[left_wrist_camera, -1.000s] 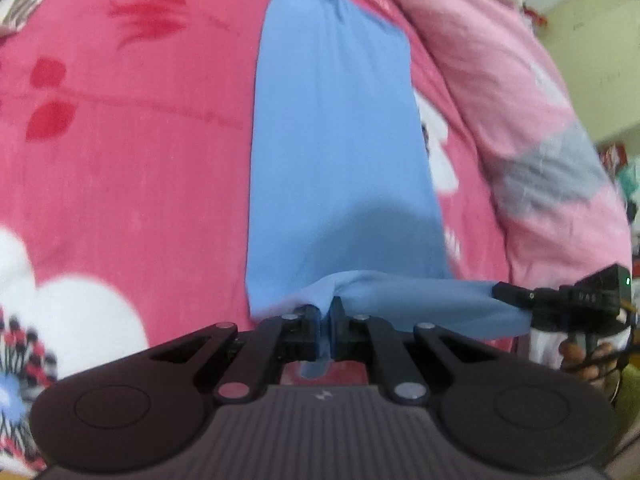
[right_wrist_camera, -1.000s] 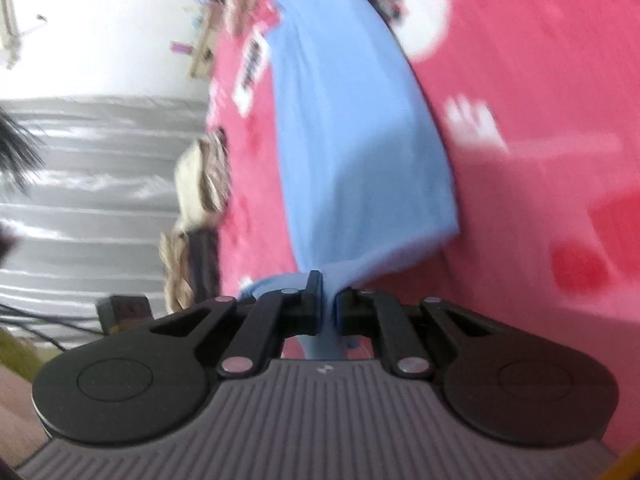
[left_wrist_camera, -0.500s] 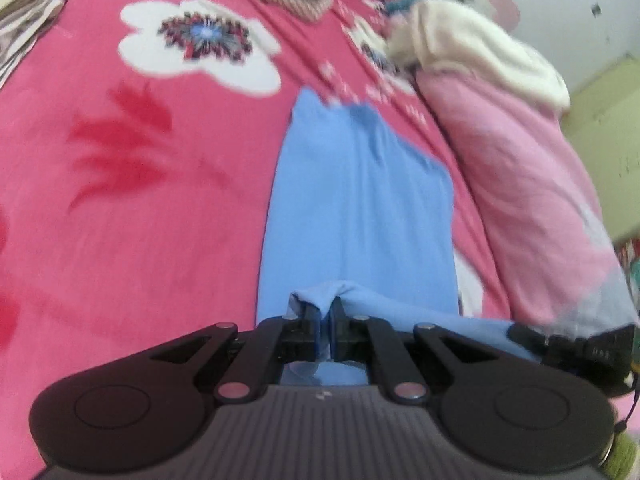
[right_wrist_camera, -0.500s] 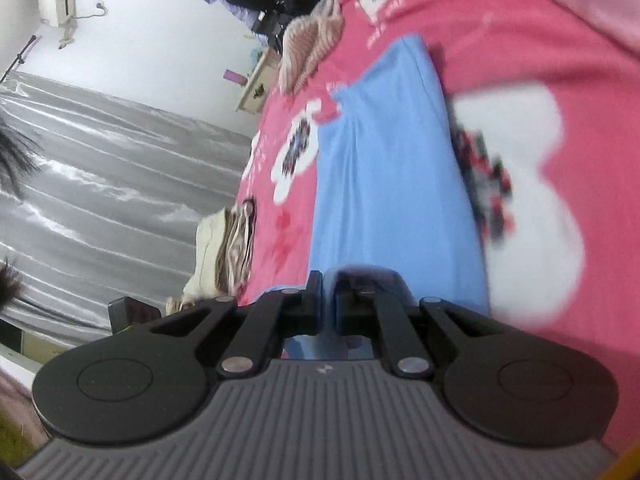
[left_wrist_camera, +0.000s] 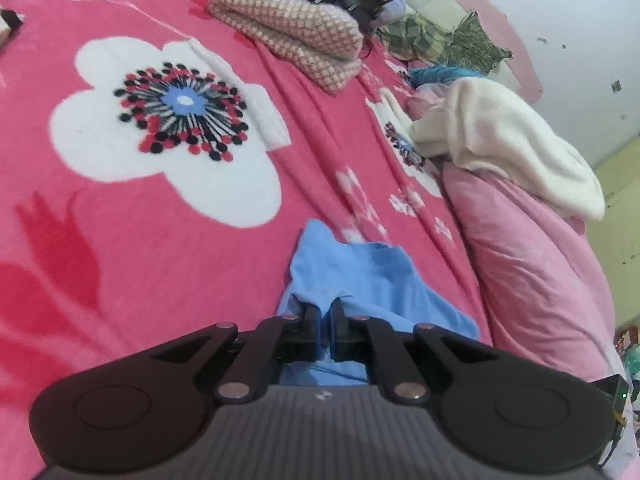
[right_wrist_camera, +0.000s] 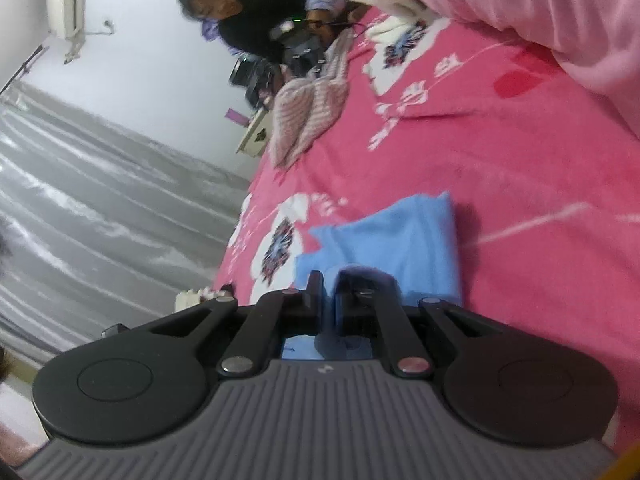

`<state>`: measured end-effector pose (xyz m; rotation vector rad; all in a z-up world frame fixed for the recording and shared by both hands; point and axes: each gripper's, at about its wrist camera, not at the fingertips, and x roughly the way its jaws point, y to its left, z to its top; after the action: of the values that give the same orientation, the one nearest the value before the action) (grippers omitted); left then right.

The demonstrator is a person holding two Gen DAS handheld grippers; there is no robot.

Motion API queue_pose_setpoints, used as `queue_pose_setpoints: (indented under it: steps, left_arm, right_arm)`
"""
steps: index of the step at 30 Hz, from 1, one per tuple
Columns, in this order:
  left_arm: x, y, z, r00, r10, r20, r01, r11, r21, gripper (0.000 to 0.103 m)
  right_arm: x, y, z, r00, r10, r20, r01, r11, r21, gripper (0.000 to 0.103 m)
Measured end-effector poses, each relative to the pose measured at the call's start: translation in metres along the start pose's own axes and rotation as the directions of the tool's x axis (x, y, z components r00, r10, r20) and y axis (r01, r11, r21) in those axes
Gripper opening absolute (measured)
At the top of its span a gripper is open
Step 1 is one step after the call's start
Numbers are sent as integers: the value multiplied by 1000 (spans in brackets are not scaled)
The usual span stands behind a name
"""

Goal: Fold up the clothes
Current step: 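Lift the grasped strip end with both tools and fold it over onto the strip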

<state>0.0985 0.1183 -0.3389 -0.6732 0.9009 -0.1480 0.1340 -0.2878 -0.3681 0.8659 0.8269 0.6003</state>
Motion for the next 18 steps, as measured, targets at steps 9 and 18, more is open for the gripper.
queue_pose_setpoints:
  steps: [9, 18]
  left_arm:
    - [30, 46, 23, 967, -248, -65, 222, 936, -273, 19]
    - [33, 99, 27, 944, -314, 101, 318, 786, -530, 21]
  right_arm:
    - [9, -53, 1, 994, 100, 48, -110, 944, 311, 10]
    - [4, -76, -22, 940, 194, 281, -323, 773, 546, 56]
